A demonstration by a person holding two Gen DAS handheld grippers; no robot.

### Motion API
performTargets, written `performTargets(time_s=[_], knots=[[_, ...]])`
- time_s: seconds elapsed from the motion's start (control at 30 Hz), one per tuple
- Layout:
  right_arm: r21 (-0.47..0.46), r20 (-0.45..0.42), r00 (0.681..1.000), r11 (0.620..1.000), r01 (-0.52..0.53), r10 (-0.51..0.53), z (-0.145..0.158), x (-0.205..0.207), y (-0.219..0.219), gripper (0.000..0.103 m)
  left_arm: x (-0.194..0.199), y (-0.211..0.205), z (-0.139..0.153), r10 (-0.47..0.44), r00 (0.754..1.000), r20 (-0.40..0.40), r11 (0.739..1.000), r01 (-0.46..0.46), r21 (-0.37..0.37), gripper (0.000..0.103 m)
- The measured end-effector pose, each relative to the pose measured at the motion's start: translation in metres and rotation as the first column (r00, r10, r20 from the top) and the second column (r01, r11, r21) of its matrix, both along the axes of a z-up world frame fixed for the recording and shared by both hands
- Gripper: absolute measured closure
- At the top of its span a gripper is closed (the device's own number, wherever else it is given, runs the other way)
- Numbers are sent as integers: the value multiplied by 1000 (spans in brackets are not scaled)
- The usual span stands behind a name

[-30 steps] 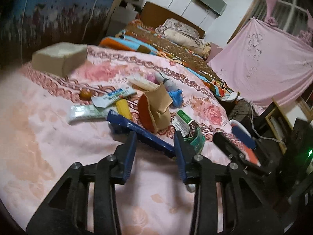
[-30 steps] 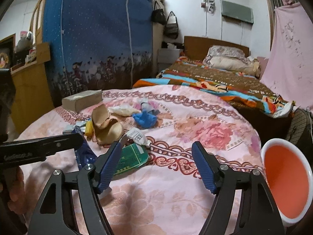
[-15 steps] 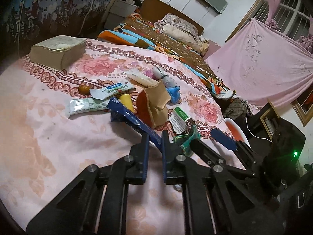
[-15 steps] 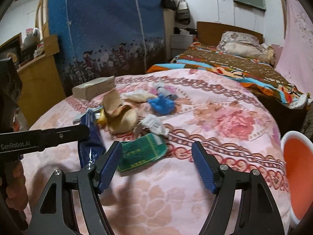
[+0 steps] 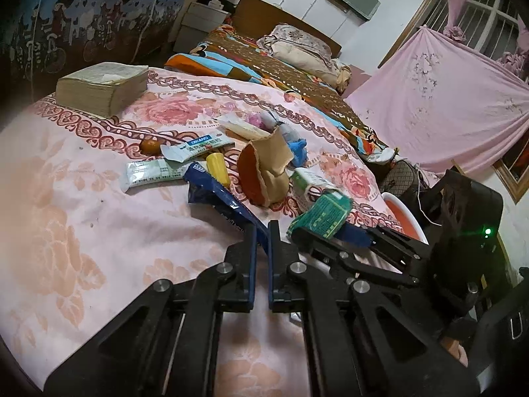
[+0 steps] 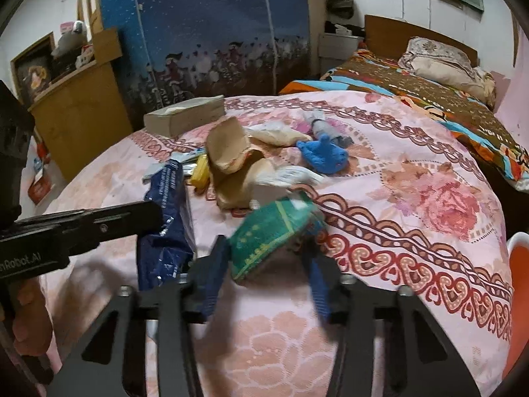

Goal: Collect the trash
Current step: 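Grasp the blue wrapper with the left tool while the right tool grasps the green packet, then carry both items over the orange basin and open both tools to drop them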

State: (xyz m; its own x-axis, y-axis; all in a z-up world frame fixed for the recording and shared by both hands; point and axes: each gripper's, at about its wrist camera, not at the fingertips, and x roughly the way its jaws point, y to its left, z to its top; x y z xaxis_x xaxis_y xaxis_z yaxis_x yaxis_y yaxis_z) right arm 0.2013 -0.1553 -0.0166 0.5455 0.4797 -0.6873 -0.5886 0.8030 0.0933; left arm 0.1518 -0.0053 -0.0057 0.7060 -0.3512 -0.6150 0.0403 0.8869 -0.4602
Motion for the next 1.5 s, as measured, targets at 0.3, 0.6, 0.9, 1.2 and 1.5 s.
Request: performTargets(time_s=[0.3,0.6,0.9,1.2,1.5], knots=[[105,57,998,994,9,-15,11,-12,-16,94,-14,-11,10,-13,996,83,998,7,68,103],[262,182,980,964,36,-86,30,-31,-46,95,-25,-35,34,-63,969,240,987,25,158,103],[329,422,860,932,150,-287,66,-53,-94,94,-20,-77,63,-178,893,414,970,89,225,103],[376,468,721,853,361,-511,74,-55,-161,93,3,-140,96,-354,775,524,931,235,280,103],[412,359,628,721,557,-691,61,-50,-235,92,43,-210,94,-483,766,424,876,431,219,103]])
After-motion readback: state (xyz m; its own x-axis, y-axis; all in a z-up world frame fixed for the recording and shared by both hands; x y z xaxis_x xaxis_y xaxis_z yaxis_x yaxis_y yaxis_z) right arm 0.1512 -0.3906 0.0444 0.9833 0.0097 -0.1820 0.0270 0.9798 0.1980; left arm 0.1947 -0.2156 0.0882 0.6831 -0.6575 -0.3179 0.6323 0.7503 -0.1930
